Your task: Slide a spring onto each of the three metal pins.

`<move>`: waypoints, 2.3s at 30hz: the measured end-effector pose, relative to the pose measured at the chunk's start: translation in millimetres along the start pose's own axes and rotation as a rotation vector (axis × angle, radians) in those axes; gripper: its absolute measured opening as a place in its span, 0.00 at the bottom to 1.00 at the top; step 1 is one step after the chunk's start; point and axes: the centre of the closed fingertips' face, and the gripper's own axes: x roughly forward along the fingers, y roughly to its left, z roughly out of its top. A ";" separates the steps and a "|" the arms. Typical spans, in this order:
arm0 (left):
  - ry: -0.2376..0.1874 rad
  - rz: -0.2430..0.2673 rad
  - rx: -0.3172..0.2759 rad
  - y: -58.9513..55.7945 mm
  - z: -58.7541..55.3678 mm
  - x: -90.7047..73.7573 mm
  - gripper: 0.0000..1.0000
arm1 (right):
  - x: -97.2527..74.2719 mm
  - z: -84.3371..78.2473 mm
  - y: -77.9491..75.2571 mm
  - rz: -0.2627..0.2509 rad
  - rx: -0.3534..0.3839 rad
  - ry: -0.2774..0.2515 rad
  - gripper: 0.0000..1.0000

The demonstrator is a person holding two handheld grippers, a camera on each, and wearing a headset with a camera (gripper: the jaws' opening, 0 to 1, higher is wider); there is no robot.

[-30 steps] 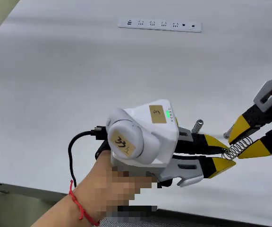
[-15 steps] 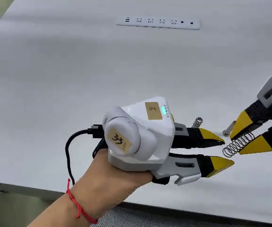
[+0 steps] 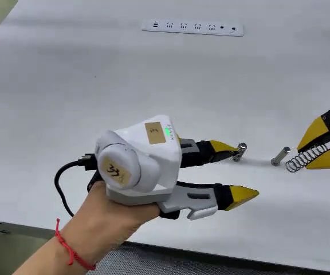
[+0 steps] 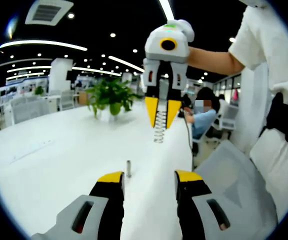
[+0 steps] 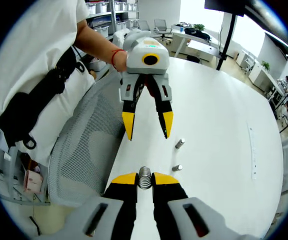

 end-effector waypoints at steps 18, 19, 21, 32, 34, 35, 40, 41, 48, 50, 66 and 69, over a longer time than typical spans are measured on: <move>0.068 0.138 0.049 38.2 -22.8 -32.8 0.67 | -2.5 -48.3 -45.2 -0.127 0.113 0.108 0.12; 0.067 0.141 0.046 39.4 -23.3 -34.0 0.68 | -1.0 -50.7 -47.2 -0.129 0.113 0.117 0.12; 0.065 0.149 0.043 42.1 -24.8 -36.6 0.70 | 3.3 -56.0 -51.4 -0.132 0.115 0.135 0.12; 0.066 0.173 0.039 51.5 -32.7 -41.6 0.91 | 29.6 -76.3 -64.9 -0.123 0.133 0.187 0.12; 0.064 0.175 0.036 51.8 -33.0 -41.9 0.95 | 33.5 -79.4 -65.8 -0.120 0.132 0.194 0.12; 0.061 0.174 0.028 52.2 -33.8 -41.7 0.96 | 37.0 -82.7 -66.7 -0.115 0.136 0.196 0.12; 0.069 0.173 0.015 52.1 -38.1 -41.9 0.99 | 47.9 -90.2 -65.9 -0.104 0.147 0.204 0.12; 0.070 0.174 0.012 52.2 -38.8 -42.1 0.99 | 49.3 -90.8 -65.8 -0.104 0.149 0.204 0.12; 0.065 0.177 -0.002 51.7 -41.7 -42.9 0.99 | 55.0 -94.9 -66.7 -0.101 0.153 0.213 0.12; 0.062 0.178 -0.008 51.1 -41.3 -42.6 0.99 | 56.2 -94.5 -66.5 -0.101 0.153 0.215 0.12; 0.048 0.167 -0.024 47.4 -39.6 -40.6 0.98 | 64.1 -93.5 -62.8 -0.084 0.162 0.219 0.12; 0.048 0.167 -0.027 47.0 -39.8 -40.7 0.98 | 65.4 -95.7 -63.7 -0.084 0.164 0.221 0.12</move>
